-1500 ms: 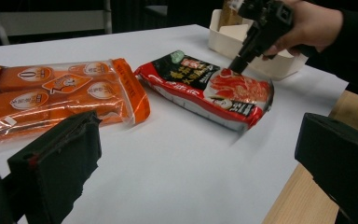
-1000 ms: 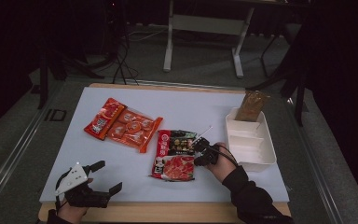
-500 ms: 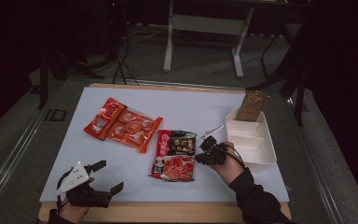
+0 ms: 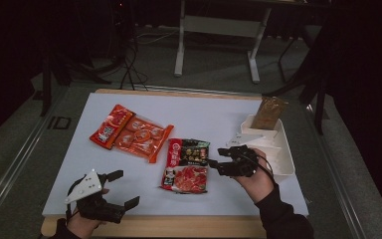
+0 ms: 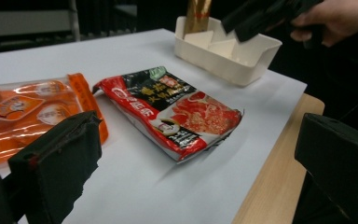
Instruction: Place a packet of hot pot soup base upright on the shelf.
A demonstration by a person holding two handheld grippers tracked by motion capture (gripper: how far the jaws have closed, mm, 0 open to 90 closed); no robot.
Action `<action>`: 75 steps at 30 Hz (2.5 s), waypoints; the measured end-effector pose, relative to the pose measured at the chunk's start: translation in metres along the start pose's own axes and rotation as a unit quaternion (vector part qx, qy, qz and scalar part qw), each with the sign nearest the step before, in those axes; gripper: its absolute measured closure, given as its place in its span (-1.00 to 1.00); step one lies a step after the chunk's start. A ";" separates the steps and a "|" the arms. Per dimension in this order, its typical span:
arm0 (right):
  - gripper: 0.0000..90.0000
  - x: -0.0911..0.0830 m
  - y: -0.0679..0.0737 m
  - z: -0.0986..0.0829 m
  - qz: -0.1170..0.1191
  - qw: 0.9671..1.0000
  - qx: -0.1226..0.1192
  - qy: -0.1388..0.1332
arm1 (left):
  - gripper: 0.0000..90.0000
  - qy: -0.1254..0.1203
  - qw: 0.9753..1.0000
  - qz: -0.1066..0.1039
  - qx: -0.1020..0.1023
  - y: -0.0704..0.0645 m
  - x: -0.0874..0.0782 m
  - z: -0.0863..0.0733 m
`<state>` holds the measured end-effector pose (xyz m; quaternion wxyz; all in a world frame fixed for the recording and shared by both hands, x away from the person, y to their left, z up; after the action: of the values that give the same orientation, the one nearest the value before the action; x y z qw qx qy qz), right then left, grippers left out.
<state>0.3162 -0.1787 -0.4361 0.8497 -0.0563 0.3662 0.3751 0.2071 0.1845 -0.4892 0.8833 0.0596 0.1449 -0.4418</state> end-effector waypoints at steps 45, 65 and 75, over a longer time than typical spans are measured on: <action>-0.74 -0.069 0.021 -0.042 0.016 0.980 -0.029 -0.194 | -0.94 0.123 0.992 0.021 0.000 0.071 0.118 0.046; -0.74 -0.059 0.017 -0.047 0.037 0.983 -0.029 -0.175 | -0.10 0.169 0.985 0.025 -0.022 0.104 0.183 0.036; -0.74 -0.054 0.014 -0.051 0.042 0.985 -0.026 -0.163 | -0.02 0.218 0.975 0.031 -0.001 0.112 0.210 0.026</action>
<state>0.2530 -0.2203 -0.4345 0.8797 -0.0010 0.2148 0.4241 0.4215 0.0855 -0.5318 0.8438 0.1584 0.3326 -0.3903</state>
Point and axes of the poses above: each handheld gripper's, and its own axes: x roughly forward along the jaws, z roughly out of its top, y roughly to its left, the point moved 2 cm from there along x, roughly forward along the jaws, and after that the axes turned 9 degrees about x, right-handed, at the moved point
